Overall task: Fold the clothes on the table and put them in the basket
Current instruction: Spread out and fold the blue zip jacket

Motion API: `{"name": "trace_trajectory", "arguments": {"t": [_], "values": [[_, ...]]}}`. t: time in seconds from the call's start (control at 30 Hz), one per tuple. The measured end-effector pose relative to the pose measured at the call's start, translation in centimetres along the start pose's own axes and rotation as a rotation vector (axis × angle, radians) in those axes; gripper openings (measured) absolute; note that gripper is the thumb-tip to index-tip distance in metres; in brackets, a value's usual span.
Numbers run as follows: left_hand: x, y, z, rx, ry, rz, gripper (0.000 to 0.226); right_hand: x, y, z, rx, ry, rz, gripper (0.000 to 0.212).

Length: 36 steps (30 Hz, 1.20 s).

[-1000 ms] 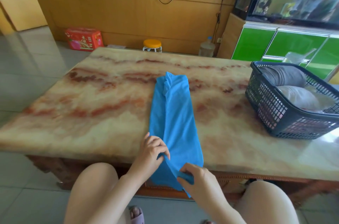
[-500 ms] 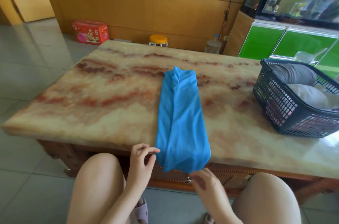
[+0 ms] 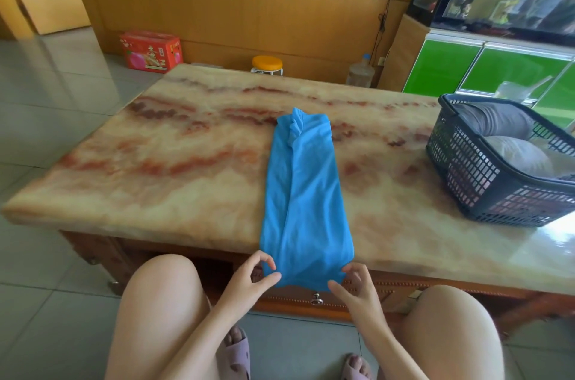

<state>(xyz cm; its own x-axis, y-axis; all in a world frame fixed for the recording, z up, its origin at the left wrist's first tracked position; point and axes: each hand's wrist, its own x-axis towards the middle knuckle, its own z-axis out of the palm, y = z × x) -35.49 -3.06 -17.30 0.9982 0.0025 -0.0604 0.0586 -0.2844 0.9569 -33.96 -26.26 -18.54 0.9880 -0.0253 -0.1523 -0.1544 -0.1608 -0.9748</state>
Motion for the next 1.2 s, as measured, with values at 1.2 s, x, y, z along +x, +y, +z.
{"name": "trace_trajectory", "arguments": {"t": [1.2], "values": [[-2.2,3.0,-3.2,0.025,-0.161,0.089,0.065,-2.1,-7.0,-5.5,-0.379,-0.343,-0.181,0.038]]}}
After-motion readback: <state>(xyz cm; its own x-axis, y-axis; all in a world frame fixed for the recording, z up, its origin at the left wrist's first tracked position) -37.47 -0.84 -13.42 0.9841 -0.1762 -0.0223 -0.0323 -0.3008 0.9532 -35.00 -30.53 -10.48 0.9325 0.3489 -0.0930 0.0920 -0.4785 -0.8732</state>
